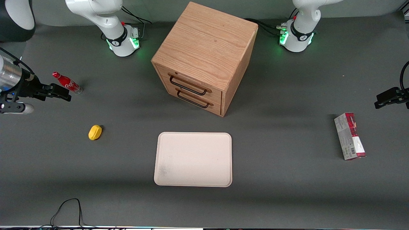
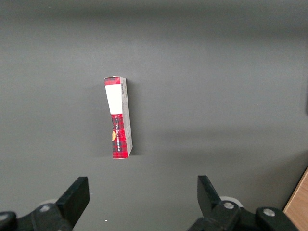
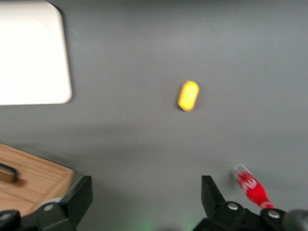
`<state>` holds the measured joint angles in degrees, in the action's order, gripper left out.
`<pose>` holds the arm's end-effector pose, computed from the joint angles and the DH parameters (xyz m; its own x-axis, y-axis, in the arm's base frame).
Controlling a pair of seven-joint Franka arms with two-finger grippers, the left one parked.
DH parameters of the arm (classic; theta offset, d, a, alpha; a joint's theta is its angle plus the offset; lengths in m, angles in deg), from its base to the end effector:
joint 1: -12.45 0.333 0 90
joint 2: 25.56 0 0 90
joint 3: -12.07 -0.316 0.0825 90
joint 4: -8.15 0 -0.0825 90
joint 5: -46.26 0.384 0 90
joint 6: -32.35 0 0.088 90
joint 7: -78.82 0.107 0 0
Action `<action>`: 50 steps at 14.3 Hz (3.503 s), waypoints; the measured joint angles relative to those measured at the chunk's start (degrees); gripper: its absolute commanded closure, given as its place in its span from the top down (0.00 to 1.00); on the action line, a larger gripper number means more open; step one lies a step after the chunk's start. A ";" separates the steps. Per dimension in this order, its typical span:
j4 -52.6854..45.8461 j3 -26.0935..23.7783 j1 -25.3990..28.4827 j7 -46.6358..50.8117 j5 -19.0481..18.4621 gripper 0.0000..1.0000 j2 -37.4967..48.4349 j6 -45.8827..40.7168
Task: Place coke bottle on tray
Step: 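Lower the open right gripper over the red Coca-Cola bottle, then close the right gripper around the bottle's cap end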
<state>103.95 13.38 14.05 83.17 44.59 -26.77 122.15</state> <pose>0.5542 -0.0002 0.5651 0.9899 -0.0710 -0.1229 -0.0667 -0.9970 0.0388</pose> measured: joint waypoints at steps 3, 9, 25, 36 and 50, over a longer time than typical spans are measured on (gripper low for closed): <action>10.23 3.03 -1.49 -5.63 -1.82 1.00 2.36 6.37; 29.24 16.62 -2.48 -19.68 -4.91 1.00 12.07 17.62; 54.98 37.10 -2.42 -28.39 -15.02 1.00 20.46 41.02; 57.19 43.17 -2.35 -28.47 -20.36 0.99 20.59 43.06; 57.30 42.08 -1.22 -27.45 -20.36 0.65 20.59 43.51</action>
<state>161.25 55.46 12.82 55.72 24.23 -6.18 165.65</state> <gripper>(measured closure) 0.291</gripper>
